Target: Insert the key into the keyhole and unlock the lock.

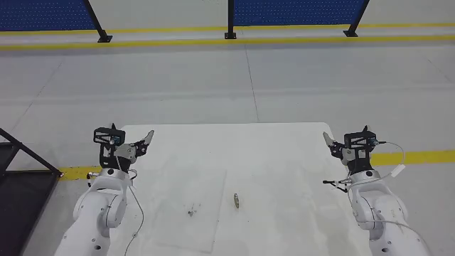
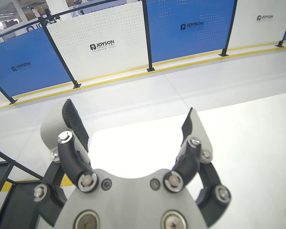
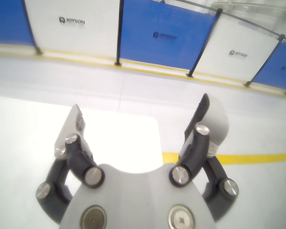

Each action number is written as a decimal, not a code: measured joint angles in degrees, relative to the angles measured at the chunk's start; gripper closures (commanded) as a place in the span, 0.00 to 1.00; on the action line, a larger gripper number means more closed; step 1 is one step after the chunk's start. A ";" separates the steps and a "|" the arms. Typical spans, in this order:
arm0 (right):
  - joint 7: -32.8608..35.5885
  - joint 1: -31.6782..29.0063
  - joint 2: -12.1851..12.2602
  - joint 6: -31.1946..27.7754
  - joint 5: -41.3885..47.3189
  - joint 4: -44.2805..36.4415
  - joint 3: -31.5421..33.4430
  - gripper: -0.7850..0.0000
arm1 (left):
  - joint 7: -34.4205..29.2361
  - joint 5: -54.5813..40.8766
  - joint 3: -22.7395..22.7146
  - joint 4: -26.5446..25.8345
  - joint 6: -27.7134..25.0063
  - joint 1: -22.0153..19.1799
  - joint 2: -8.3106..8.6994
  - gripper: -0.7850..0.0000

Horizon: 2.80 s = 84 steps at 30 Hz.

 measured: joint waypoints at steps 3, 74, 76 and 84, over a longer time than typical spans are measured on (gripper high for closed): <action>0.00 0.00 0.00 0.00 0.00 0.00 0.00 0.00 | -1.42 0.16 0.48 -2.09 -3.61 1.88 0.10 0.00; 0.00 0.00 0.00 0.00 0.00 0.00 0.00 0.00 | -26.56 16.34 23.63 -2.96 1.28 13.83 -1.39 0.64; 0.00 0.00 0.00 0.00 0.00 0.00 0.00 0.00 | -26.57 16.53 23.58 -3.07 1.25 13.94 -1.36 0.65; 0.00 0.00 0.00 0.00 0.00 0.00 0.00 0.00 | -26.53 17.00 23.23 -3.45 1.34 14.35 -1.27 0.75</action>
